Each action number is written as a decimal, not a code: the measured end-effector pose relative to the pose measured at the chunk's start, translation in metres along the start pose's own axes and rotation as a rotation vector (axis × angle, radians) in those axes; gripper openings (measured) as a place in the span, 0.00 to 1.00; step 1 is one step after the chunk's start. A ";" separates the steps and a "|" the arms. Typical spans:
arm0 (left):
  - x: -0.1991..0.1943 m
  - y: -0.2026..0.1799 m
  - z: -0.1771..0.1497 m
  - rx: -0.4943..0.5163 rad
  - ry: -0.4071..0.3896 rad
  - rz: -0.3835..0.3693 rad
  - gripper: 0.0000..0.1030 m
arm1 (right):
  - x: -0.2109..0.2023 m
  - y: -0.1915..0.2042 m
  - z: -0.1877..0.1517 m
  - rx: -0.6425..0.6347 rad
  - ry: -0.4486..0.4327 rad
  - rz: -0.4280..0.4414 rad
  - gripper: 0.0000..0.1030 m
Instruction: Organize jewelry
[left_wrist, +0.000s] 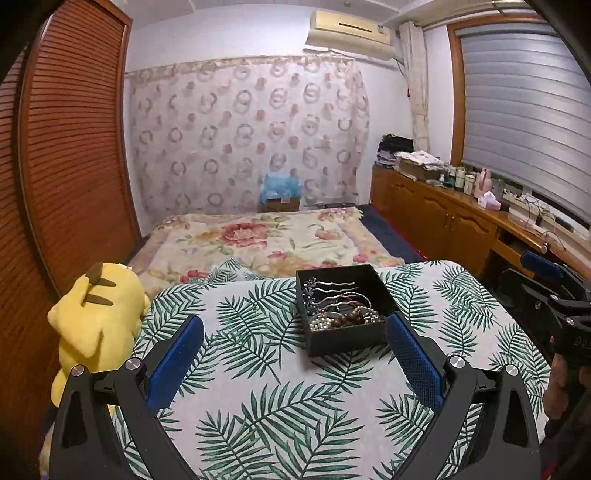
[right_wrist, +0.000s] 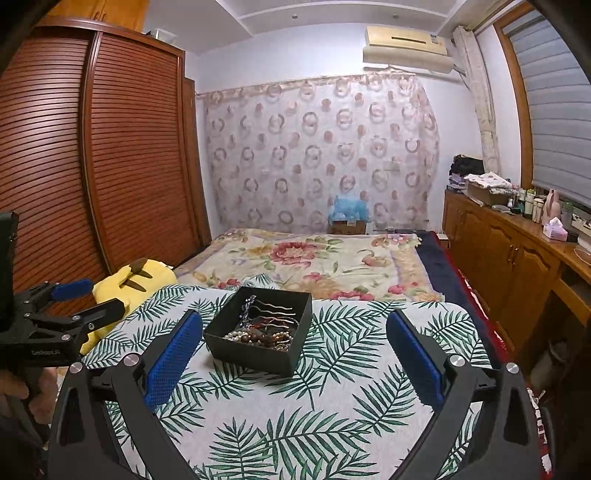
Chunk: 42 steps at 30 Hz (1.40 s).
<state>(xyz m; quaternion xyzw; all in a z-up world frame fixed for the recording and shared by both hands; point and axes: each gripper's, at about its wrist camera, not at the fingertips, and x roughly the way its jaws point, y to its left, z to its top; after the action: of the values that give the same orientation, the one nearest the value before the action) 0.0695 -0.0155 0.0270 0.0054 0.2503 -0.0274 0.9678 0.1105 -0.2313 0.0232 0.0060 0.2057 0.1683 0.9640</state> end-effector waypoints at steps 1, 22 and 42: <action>0.000 0.000 -0.001 -0.002 0.000 -0.001 0.92 | 0.000 0.000 0.000 0.001 0.001 0.000 0.97; -0.003 0.001 -0.002 -0.004 -0.007 -0.001 0.92 | -0.004 0.001 -0.003 0.004 0.002 0.007 0.97; -0.005 0.002 -0.003 -0.005 -0.010 -0.001 0.92 | -0.003 0.003 -0.005 0.005 0.002 0.002 0.97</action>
<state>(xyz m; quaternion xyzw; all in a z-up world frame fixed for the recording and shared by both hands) 0.0643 -0.0136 0.0270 0.0026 0.2453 -0.0272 0.9691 0.1050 -0.2297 0.0197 0.0085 0.2071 0.1688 0.9636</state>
